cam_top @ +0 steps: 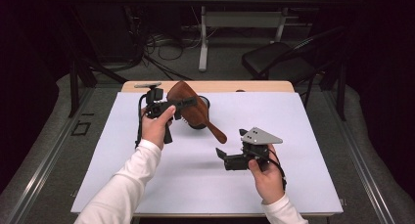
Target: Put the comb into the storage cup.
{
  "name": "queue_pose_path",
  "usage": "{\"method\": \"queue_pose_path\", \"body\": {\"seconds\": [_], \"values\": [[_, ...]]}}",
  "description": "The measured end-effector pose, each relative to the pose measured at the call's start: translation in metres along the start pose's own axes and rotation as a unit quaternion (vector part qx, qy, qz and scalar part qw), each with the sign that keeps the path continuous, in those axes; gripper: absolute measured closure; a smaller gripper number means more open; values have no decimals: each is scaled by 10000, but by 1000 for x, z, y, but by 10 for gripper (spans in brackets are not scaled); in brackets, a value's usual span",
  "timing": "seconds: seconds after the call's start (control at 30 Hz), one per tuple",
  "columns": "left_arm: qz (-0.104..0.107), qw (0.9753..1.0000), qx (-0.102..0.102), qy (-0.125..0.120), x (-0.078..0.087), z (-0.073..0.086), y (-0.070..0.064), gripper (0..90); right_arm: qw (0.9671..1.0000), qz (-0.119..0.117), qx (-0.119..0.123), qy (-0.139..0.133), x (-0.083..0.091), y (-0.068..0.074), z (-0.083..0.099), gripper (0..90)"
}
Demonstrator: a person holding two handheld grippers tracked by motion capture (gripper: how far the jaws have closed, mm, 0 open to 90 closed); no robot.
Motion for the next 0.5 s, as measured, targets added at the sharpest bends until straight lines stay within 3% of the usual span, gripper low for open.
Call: {"method": "queue_pose_path", "body": {"seconds": [0.5], "values": [[-109,9998,-70,-158,1,-11,-3,500,10000,39,-18,-48,1,-1,-1,18]]}}
Point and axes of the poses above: each handheld gripper's, and its own axes: x roughly backward along the jaws, z roughly out of its underside, y roughly to its left, the point moved 2 cm from there along -x, roughly forward along the jaws, and after that the axes turned 10 degrees about -z, right-handed, at the moved point
